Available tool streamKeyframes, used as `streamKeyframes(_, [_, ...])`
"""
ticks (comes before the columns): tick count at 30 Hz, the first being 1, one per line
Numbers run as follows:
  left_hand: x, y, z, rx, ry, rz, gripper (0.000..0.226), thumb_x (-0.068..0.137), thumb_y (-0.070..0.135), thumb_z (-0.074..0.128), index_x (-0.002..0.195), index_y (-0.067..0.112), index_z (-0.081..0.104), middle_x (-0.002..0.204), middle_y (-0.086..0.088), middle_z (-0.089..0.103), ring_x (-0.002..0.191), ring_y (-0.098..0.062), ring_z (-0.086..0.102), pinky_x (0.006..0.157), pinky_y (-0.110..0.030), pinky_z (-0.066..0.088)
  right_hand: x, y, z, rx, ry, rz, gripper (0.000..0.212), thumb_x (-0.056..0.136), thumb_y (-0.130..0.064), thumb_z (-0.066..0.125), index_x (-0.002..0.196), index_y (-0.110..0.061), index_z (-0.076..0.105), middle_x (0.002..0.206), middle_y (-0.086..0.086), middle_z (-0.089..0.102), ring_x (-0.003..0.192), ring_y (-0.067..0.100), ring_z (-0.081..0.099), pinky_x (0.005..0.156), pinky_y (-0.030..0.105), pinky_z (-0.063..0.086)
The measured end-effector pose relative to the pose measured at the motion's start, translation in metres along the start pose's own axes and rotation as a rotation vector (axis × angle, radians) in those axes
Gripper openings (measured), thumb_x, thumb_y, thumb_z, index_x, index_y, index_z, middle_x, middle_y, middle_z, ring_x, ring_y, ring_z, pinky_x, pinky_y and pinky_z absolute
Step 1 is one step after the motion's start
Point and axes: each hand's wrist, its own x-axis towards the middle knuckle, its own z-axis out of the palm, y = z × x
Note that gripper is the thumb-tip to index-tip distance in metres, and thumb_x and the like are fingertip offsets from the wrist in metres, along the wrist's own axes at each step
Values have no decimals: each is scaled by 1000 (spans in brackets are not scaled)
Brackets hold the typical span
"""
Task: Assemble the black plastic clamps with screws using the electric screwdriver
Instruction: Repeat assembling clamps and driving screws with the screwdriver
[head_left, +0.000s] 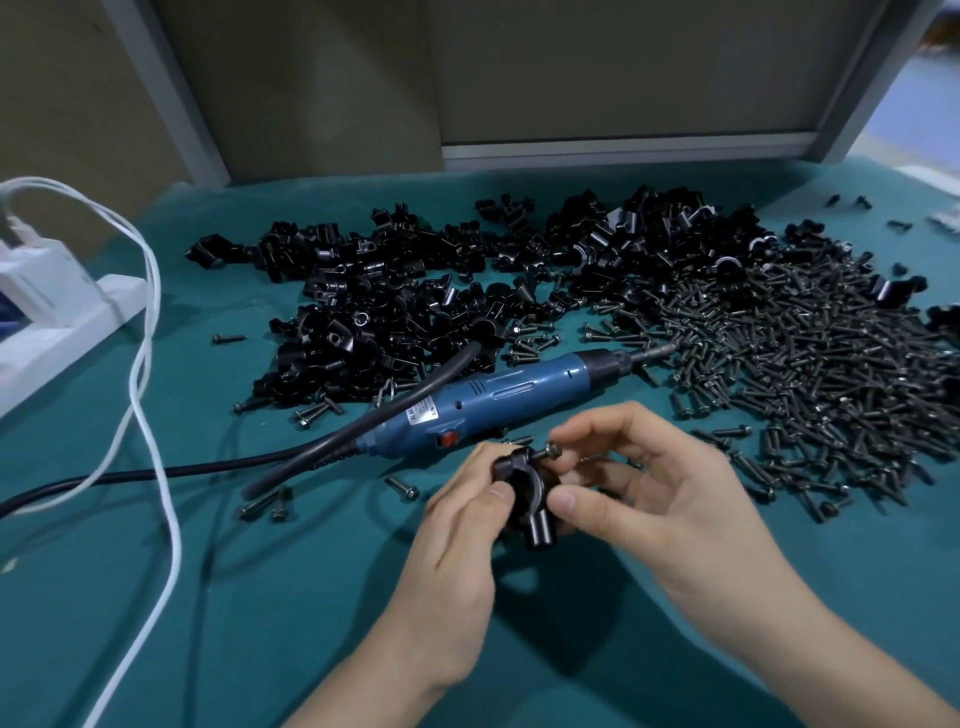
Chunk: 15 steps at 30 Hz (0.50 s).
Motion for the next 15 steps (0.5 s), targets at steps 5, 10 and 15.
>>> streamKeyframes(5, [1, 10, 1, 2, 16, -30, 45, 76, 69, 59, 95, 29, 67, 84, 3, 68, 79, -12, 62, 73, -44, 52, 3, -3, 1, -84, -2, -36, 27, 62, -17, 78, 87, -14, 71, 84, 5, 71, 80, 14, 67, 71, 24, 55])
streamKeyframes(10, [4, 16, 2, -349, 44, -175, 34, 66, 43, 71, 92, 23, 76, 73, 0, 66, 70, -9, 64, 47, -23, 47, 14, -22, -4, -247, -37, -73, 26, 69, -14, 78, 93, -19, 69, 89, -1, 73, 85, 12, 68, 73, 30, 56])
streamKeyframes(15, [4, 21, 1, -514, 61, -271, 23, 67, 32, 77, 84, 17, 78, 70, -4, 65, 64, -9, 62, 47, -22, 46, 64, -46, -20, -854, -156, -177, 40, 82, -4, 68, 111, -31, 62, 111, -24, 63, 103, -8, 56, 91, 10, 43])
